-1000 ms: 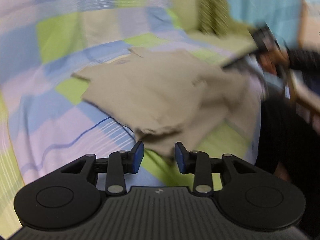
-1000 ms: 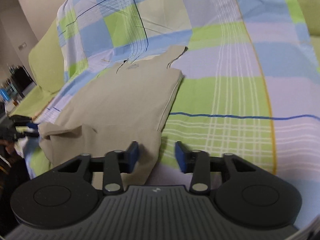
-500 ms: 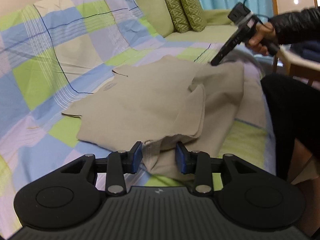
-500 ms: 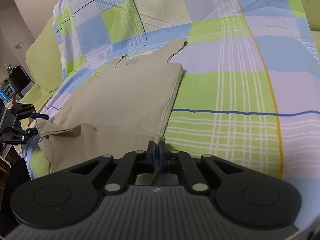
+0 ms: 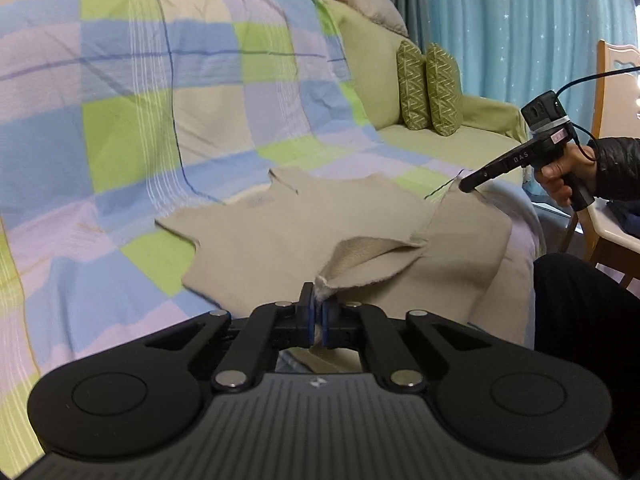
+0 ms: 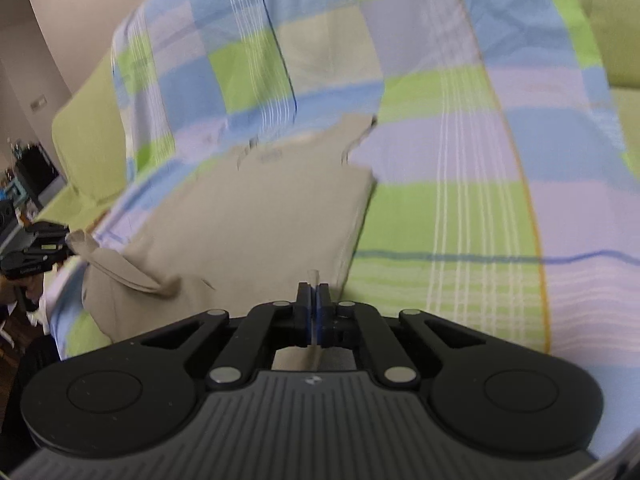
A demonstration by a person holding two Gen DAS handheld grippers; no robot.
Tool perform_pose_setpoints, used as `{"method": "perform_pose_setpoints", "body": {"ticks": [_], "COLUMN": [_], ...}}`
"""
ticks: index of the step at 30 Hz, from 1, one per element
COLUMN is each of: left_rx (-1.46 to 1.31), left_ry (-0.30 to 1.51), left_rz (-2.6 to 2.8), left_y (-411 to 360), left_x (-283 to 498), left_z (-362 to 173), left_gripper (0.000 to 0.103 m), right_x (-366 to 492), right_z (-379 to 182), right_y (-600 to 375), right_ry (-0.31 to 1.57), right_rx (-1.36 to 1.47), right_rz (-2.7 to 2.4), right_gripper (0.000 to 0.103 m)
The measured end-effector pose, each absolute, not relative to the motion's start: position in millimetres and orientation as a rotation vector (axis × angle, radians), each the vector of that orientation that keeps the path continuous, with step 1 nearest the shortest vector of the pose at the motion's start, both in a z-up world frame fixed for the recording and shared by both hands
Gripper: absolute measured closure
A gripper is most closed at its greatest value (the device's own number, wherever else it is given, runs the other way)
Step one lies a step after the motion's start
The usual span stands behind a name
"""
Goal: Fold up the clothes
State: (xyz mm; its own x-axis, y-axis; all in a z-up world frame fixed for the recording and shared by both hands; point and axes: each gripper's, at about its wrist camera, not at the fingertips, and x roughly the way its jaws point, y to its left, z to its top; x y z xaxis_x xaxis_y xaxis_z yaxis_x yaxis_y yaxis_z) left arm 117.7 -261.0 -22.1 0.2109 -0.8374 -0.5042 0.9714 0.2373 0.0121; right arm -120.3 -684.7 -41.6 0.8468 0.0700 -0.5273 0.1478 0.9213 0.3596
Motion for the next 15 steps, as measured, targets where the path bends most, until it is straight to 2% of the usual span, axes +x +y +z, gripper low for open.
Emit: {"method": "perform_pose_setpoints", "body": {"ticks": [11, 15], "left_rx": [0.266, 0.21], "left_ry": [0.469, 0.461], "left_rz": [-1.263, -1.257], "left_y": [-221, -204], "left_x": [80, 71], "left_z": [-14, 9], "left_gripper": [0.103, 0.103], "right_x": [-181, -214], "right_z": [-23, -7], "right_y": [-651, -632], "right_ry": [0.426, 0.363], "right_rx": [0.378, 0.377], "right_rz": [-0.049, -0.079], "right_gripper": [0.102, 0.102]}}
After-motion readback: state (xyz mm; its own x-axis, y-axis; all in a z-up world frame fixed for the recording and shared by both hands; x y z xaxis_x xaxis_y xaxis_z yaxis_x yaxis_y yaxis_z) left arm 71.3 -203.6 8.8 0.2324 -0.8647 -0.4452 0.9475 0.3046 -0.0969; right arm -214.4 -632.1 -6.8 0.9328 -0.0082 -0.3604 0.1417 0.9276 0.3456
